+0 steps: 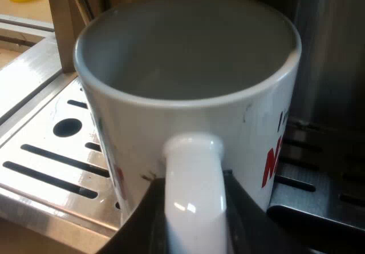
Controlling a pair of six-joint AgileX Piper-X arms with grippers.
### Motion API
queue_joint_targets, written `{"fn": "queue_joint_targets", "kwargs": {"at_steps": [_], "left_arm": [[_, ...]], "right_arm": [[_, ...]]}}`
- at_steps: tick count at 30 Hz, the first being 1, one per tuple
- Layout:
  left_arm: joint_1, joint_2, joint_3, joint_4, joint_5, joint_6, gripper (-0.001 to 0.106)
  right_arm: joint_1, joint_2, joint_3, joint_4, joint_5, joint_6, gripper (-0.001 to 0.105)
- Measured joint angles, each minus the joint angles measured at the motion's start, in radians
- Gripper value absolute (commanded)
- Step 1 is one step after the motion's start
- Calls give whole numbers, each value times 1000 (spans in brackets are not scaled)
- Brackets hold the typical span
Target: Place mug into machine
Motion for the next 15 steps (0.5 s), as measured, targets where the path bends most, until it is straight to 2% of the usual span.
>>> {"fn": "queue_joint_targets", "kwargs": {"at_steps": [3,5,7,15], "left_arm": [[0,0,0,0,0,0,67],[0,0,0,0,0,0,67],[0,0,0,0,0,0,67],[0,0,0,0,0,0,67]], "right_arm": [[0,4,-8,1,0,0,19],[0,4,-8,1,0,-2,36],[0,4,-8,1,-2,-2,43],[0,-25,6,-6,4,-5,43]]}}
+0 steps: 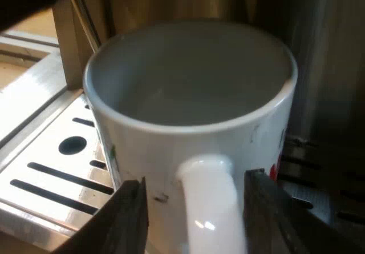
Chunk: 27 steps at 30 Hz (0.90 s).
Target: Place mug into machine
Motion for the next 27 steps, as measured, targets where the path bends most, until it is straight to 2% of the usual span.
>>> {"fn": "queue_joint_targets", "kwargs": {"at_steps": [8,16,21,27], "left_arm": [[0,0,0,0,0,0,67],[0,0,0,0,0,0,67],[0,0,0,0,0,0,67],[0,0,0,0,0,0,67]], "right_arm": [[0,-29,113,-111,-4,14,43],[-3,61,116,-257,-4,14,43],[-3,120,75,-268,-18,14,43],[-3,188,-24,-270,-22,12,43]]}}
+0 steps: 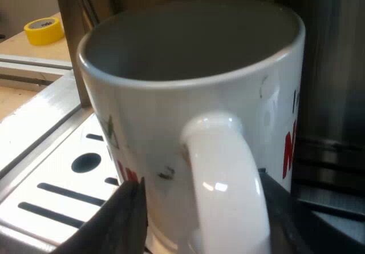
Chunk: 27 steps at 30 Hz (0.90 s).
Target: Place mug into machine
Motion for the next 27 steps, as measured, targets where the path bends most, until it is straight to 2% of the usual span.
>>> {"fn": "queue_joint_targets", "kwargs": {"at_steps": [5,10,18,23,27], "left_arm": [[0,0,0,2,0,0,67],[0,0,0,2,0,0,67],[0,0,0,2,0,0,67],[0,0,-4,4,0,0,67],[0,0,-29,8,0,10,67]], "right_arm": [[-5,51,-69,0,-3,-10,43],[-33,72,-98,0,-11,-12,43],[-52,72,-98,0,-79,-12,43],[-18,7,-69,39,10,-12,43],[2,-86,-14,128,27,-12,43]]}}
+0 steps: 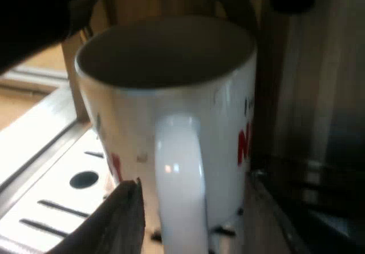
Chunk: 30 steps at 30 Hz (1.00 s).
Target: Place mug into machine
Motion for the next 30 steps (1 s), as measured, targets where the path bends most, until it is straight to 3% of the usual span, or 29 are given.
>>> {"fn": "queue_joint_targets", "kwargs": {"at_steps": [7,13,15,20,23,30], "left_arm": [[0,0,-86,8,0,32,67],[0,0,-188,14,0,34,67],[0,0,-226,47,0,34,67],[0,-2,-361,266,0,34,67],[0,-4,-418,365,0,34,67],[0,-6,-493,447,0,34,67]], "right_arm": [[55,-210,125,127,21,0,43],[131,-409,136,286,82,0,41],[152,-458,136,305,102,0,36],[225,-598,136,331,223,-11,0],[264,-637,136,329,232,-72,0],[305,-628,100,369,272,-83,0]]}}
